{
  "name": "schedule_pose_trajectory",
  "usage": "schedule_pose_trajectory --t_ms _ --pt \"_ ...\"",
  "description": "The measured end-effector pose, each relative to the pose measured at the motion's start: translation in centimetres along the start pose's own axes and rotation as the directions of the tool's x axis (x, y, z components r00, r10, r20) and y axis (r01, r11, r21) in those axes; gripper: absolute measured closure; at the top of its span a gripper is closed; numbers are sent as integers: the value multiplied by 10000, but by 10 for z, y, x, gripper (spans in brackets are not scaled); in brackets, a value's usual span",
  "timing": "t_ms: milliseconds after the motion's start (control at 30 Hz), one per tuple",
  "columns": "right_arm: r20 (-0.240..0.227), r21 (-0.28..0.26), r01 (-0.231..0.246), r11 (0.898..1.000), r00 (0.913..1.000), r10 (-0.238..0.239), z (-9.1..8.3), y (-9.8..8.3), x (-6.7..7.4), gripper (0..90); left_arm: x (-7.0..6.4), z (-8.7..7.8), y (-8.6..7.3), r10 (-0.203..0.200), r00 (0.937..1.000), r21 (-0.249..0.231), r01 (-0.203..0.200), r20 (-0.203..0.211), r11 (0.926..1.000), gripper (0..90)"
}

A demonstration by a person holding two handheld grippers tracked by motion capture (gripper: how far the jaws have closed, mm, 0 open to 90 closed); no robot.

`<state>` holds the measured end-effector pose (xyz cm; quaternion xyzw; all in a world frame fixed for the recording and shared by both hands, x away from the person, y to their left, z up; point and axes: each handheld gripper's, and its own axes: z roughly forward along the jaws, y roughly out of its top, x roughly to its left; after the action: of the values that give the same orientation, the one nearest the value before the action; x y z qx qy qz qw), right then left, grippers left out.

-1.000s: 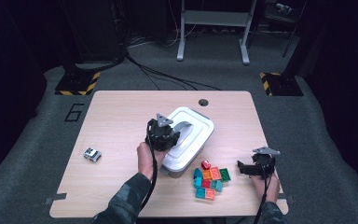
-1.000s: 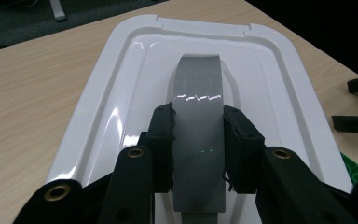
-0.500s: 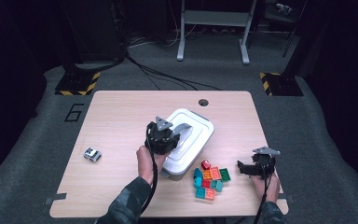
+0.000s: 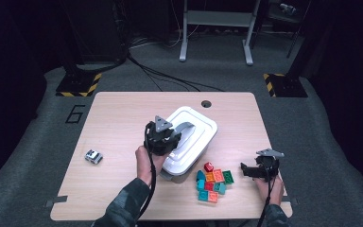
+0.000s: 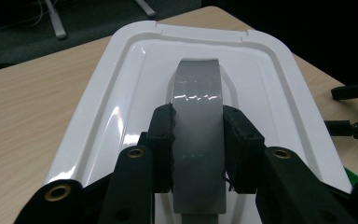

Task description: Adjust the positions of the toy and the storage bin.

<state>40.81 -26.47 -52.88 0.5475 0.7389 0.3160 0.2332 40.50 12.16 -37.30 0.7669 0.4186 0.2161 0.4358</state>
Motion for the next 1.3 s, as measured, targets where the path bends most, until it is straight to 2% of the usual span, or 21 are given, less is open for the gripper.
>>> schedule_pose_trajectory --t_ms 200,333,667,733,867,967,1067,1133,1200,1233,1300 --pt "-11 -23 -68 10000 10000 68 0 0 0 28 7 -7 5 52 9998 -177 -55 -168 9998 672" --pt "-25 -27 -40 10000 10000 40 0 0 0 28 15 -16 10 175 9990 -261 -186 -418 9995 672" --pt "-24 -41 -84 10000 10000 84 0 0 0 32 42 -34 16 -183 9945 -696 111 -1034 9975 672" --pt "-27 -40 -84 10000 10000 84 0 0 0 32 51 -39 19 -293 9914 -814 190 -1277 9965 671" --pt "-19 -44 -90 9999 10000 90 0 0 0 33 60 -43 20 -496 9877 -954 357 -1483 9948 671" --pt "-22 -40 -87 10000 10000 87 0 0 0 33 73 -47 22 -572 9816 -1010 392 -1820 9941 671" --pt "-24 -46 -86 10000 10000 86 0 0 0 33 80 -49 22 -714 9785 -1083 510 -1935 9928 671" --pt "-3 -38 -87 10000 10000 87 0 0 0 33 89 -53 22 -914 9718 -1205 662 -2174 9905 671" --pt "-17 -47 -92 9999 10000 92 0 0 0 33 95 -55 22 -1008 9677 -1263 729 -2310 9893 671" --pt "-23 -40 -83 10000 10000 83 0 0 0 33 95 -55 22 -1008 9677 -1263 729 -2310 9893 672" --pt "-17 -47 -87 10000 10000 87 0 0 0 33 102 -57 20 -1204 9603 -1399 870 -2515 9863 671"
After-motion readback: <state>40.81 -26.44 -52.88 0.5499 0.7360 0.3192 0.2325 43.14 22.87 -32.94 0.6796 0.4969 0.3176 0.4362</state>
